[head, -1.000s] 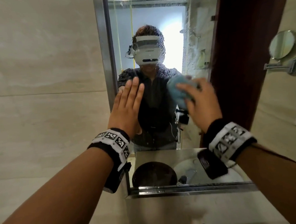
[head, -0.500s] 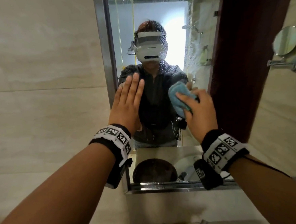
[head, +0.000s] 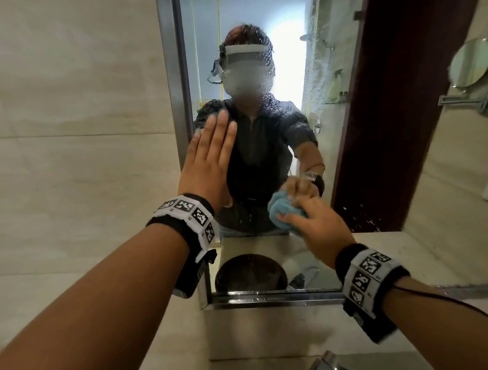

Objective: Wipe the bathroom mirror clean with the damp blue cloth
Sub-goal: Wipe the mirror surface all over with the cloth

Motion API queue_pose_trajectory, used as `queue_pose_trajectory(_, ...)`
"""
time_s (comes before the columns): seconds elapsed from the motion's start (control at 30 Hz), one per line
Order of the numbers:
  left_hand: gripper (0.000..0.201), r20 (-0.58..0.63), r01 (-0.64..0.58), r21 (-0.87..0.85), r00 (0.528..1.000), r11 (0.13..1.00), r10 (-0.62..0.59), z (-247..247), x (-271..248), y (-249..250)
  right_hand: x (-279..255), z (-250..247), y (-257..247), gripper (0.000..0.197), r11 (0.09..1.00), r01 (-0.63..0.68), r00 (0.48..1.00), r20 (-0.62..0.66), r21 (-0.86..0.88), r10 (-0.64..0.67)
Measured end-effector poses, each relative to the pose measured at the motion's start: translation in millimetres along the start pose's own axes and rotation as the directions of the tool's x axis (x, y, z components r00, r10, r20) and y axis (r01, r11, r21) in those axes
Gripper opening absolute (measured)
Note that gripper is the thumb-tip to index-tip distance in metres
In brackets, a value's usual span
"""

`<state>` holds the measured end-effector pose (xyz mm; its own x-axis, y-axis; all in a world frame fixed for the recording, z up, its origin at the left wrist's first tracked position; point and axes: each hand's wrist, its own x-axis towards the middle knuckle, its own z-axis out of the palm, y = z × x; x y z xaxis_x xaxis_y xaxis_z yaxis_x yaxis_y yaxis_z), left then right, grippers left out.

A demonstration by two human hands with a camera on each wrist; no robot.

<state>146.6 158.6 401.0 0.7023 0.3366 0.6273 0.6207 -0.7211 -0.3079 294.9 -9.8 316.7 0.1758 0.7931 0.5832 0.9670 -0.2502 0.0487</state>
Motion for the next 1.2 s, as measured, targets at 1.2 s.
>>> queue_pose_trajectory(1.2,0.122,-0.007,0.017,-0.059,1.000,0.998,-0.017,45.3,-42.6,23.1,69.3,-14.9,-32.2,0.041,0.997,0.007,0.922,-0.385,0.080,0.024)
